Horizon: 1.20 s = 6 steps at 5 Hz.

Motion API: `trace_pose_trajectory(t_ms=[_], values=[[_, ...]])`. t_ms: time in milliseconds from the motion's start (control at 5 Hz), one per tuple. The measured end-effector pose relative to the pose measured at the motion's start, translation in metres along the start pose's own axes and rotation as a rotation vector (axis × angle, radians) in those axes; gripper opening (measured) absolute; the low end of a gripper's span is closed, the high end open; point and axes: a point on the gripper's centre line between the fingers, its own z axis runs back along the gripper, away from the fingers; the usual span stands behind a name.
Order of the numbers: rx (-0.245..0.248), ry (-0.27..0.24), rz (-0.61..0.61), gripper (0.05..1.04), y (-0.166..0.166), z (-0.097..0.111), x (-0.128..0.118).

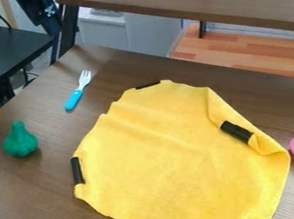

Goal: Put the green figure on the bottom edge of the cloth

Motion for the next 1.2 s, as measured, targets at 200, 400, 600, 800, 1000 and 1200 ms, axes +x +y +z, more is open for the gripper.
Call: trace_pose_trajectory(t_ms=[200,400,600,800,1000,1200], values=[[-0.035,0.025,0.010,1.001,-0.001,-0.016,-0.006],[-0.034,0.068,-0.019,1.001,-0.002,-0.031,-0.023],[-0.049,0.113,-0.034,1.001,-0.008,-0.048,-0.047],[-0.056,0.150,-0.046,1.001,-0.017,-0.050,-0.064],[-0.056,0.197,-0.056,1.001,-0.020,-0.053,-0.086],[-0.068,0.247,-0.084,1.001,-0.027,-0.063,-0.105]])
